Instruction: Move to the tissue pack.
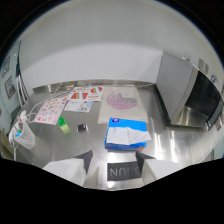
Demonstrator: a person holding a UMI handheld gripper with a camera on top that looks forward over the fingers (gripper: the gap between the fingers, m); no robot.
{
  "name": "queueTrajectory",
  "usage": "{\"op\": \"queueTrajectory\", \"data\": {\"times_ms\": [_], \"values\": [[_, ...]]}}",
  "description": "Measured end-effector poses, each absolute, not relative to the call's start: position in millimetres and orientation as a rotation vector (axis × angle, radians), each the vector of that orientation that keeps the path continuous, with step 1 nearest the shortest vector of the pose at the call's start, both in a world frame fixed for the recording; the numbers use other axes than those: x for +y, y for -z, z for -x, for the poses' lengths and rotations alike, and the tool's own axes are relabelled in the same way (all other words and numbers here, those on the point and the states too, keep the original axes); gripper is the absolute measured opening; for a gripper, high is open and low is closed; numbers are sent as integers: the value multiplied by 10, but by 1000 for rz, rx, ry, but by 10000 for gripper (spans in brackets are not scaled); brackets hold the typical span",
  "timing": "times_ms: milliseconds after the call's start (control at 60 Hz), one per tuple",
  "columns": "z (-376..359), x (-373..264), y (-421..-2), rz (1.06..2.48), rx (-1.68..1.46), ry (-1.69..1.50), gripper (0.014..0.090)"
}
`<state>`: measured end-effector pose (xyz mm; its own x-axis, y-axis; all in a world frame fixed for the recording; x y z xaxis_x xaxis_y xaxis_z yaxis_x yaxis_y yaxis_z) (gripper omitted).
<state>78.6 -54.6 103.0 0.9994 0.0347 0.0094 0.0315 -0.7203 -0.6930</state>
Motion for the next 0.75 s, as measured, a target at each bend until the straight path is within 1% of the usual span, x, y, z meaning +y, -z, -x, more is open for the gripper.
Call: {"op": "queueTrajectory", "data": {"times_ms": [200, 350, 550, 750], "values": [[-845, -83, -771, 2392, -45, -8, 842], [-878, 148, -617, 2399, -35, -2, 840], [-906, 277, -518, 2412, -41, 10, 839], [-884, 291, -519, 2413, -33, 1, 840]]}}
